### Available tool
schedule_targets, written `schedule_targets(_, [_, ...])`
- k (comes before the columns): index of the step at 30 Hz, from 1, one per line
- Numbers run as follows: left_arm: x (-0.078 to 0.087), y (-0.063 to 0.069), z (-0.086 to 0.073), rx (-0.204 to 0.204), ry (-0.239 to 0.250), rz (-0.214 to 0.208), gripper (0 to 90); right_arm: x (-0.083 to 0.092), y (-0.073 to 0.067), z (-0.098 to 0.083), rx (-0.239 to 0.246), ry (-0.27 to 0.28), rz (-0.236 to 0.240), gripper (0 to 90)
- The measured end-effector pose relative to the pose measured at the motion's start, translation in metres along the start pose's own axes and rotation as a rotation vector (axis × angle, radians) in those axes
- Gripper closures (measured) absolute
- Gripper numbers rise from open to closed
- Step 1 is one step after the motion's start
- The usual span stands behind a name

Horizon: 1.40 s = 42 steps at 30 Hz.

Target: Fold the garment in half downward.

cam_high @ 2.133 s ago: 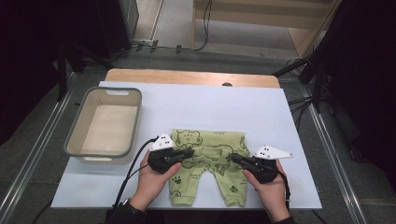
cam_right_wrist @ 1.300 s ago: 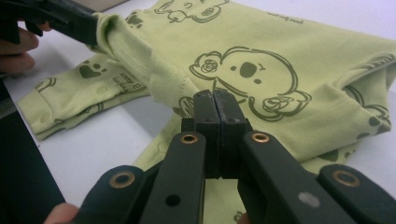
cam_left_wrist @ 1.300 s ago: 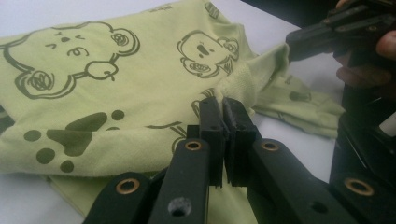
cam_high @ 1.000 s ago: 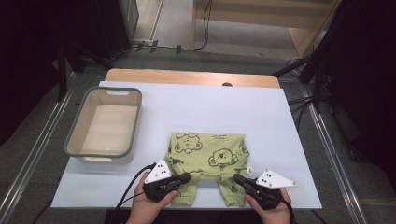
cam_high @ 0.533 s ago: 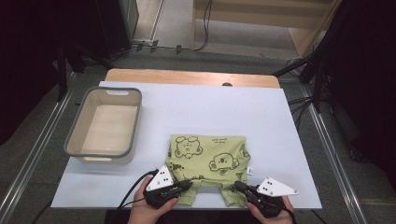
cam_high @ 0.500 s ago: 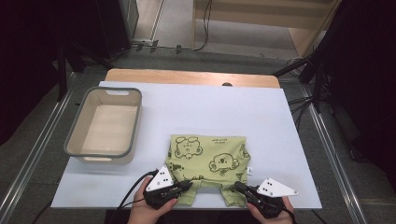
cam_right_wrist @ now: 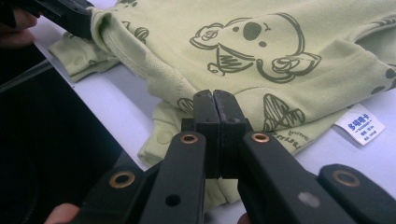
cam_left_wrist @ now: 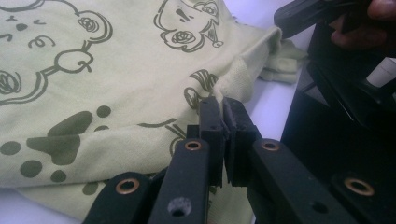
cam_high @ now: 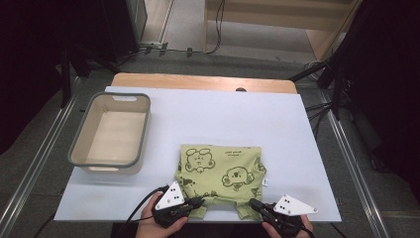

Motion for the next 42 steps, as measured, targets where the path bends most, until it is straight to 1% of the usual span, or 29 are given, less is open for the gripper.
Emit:
schedule_targets(6, [0.002,0.002,-0.001,-0.002,-0.007,-0.008,87.3,0.003,-0.003,-0.001,0.007,0.002,0.004,87.4])
schedule_targets(10, [0.002,0.002,-0.002,0.002,-0.011,-0.011,87.1,0.003,-0.003,-0.003,0.007,-0.008,0.011,87.0])
schedule_targets(15, [0.004,0.003,-0.002,0.008,-0.003,-0.021,84.1,0.004,-0.004,-0.003,0.003,-0.003,0.026,86.2])
schedule_targets(20, [0.005,0.004,-0.002,0.006,-0.002,-0.027,84.0,0.004,-0.004,-0.003,0.010,-0.002,0.025,86.2])
schedule_targets(22, [0.007,0.004,-0.002,0.005,0.006,-0.031,83.0,0.005,-0.004,-0.002,0.006,0.003,0.030,85.8])
schedule_targets(23, [0.008,0.004,-0.001,0.006,0.014,-0.037,81.8,0.006,-0.004,-0.002,0.001,0.005,0.033,84.1])
schedule_targets(24, [0.009,0.005,0.000,0.006,0.029,-0.044,79.6,0.008,-0.005,-0.002,-0.003,0.015,0.042,80.5])
schedule_targets(26, [0.013,0.006,0.003,0.002,0.072,-0.068,72.9,0.013,-0.007,0.002,-0.034,0.064,0.101,69.6])
schedule_targets(27, [0.015,0.007,0.006,0.003,0.090,-0.067,69.1,0.016,-0.007,0.003,-0.046,0.087,0.119,65.5])
schedule_targets(28, [0.016,0.007,0.007,0.005,0.102,-0.056,65.3,0.018,-0.008,0.005,-0.054,0.100,0.119,62.4])
schedule_targets(29, [0.017,0.007,0.009,0.009,0.112,-0.054,62.9,0.020,-0.008,0.005,-0.054,0.108,0.111,60.2])
schedule_targets(30, [0.017,0.006,0.009,0.019,0.116,-0.052,62.2,0.020,-0.008,0.006,-0.055,0.114,0.104,58.2])
schedule_targets(32, [0.015,0.004,0.008,0.032,0.102,-0.025,59.5,0.020,-0.007,0.007,-0.068,0.121,0.090,54.2])
schedule_targets(34, [0.012,0.002,0.007,0.052,0.089,-0.012,56.4,0.018,-0.007,0.009,-0.079,0.119,0.080,47.4])
schedule_targets(35, [0.011,0.002,0.008,0.057,0.086,-0.012,54.0,0.017,-0.007,0.011,-0.080,0.118,0.065,42.4])
schedule_targets(37, [0.010,0.001,0.011,0.065,0.081,0.001,47.0,0.016,-0.006,0.014,-0.088,0.117,0.039,34.4])
schedule_targets(39, [0.009,-0.001,0.017,0.082,0.090,0.008,36.8,0.016,-0.002,0.019,-0.102,0.109,0.012,24.3])
schedule_targets(41, [0.008,-0.005,0.023,0.101,0.092,0.014,26.3,0.016,0.002,0.025,-0.125,0.110,0.013,18.9])
schedule_targets(42, [0.008,-0.007,0.025,0.107,0.090,0.035,20.2,0.016,0.004,0.029,-0.129,0.114,0.021,13.7])
Point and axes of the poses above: each handheld gripper's, and its own axes: x roughly backward along the jaws, z roughly out of its top, y roughly to its right, the point moved 4 cm from there along -x, roughly forward along the jaws, and after that the axes turned 2 degrees about y, right-handed, at the moved point
